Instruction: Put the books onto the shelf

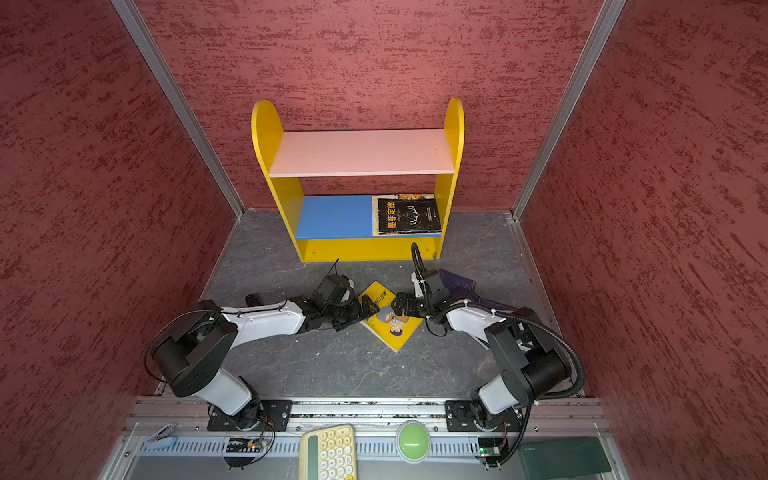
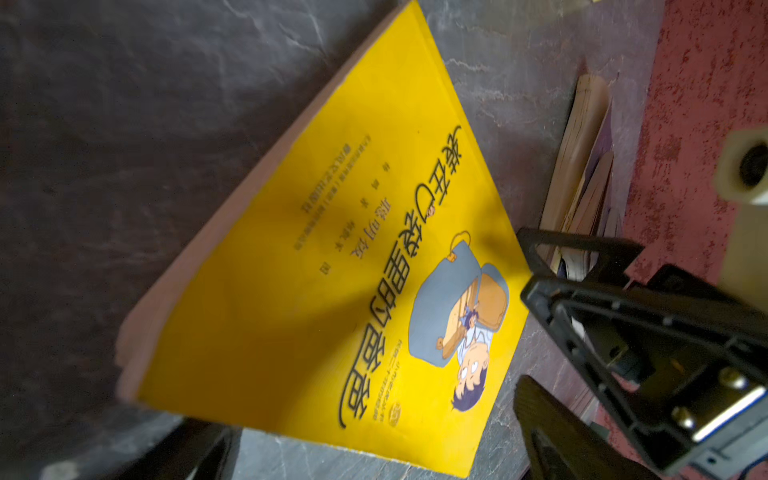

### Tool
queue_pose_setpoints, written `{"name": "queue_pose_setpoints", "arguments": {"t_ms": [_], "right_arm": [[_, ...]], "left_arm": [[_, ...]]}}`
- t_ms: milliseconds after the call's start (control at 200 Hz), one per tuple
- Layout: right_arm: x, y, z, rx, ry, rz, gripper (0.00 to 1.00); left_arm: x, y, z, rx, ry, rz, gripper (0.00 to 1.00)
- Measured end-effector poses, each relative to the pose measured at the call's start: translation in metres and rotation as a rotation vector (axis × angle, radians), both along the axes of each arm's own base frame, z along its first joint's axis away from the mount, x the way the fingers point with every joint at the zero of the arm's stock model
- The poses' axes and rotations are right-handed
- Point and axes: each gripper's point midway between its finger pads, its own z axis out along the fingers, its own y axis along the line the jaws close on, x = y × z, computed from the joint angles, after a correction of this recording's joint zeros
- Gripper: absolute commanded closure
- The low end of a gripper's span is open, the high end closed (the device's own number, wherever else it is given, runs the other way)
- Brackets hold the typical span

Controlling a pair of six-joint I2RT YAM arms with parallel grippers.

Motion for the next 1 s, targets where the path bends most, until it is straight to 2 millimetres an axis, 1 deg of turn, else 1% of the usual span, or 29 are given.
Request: {"name": "queue_pose_setpoints", "arguments": {"t_ms": [125,326,411,496,601,681,777,857,922,997], "right_arm": [[-0.017,0.02,0.001,0.019,0.028,0.026,0.05],[-0.044,0.05,0.002,0.032,0.057,0.055,0.05],[-0.056,0.065,0.002,0.045,0.063,0.067,0.05],[-0.065,0.082,0.002,0.064,0.061,0.081,0.05],[-0.069,0.104,0.002,0.064,0.053,0.091,0.06],[-0.072,0.123,0.002,0.053,0.046,0.102,0.06],[-0.079,0.147,0.002,0.035,0.045,0.137,0.06],[-0.088,0.168,0.002,0.028,0.044,0.177,0.07],[-0.094,0.184,0.003,0.029,0.038,0.208,0.07],[-0.103,0.194,0.003,0.025,0.036,0.234,0.07]], "left_arm": [[0.01,0.009,0.005,-0.003,0.016,0.022,0.0],[0.031,0.014,0.029,-0.001,-0.01,0.012,0.01],[0.038,0.019,0.035,-0.008,-0.012,0.014,0.01],[0.042,0.025,0.034,-0.02,0.004,0.023,0.01],[0.048,0.031,0.029,-0.027,0.028,0.043,0.01],[0.057,0.036,0.026,-0.027,0.037,0.068,0.01],[0.072,0.032,0.03,-0.041,0.029,0.076,0.02],[0.081,0.022,0.037,-0.069,0.023,0.058,0.02],[0.084,0.013,0.04,-0.098,0.03,0.033,0.03],[0.081,0.005,0.039,-0.122,0.053,0.004,0.03]]}}
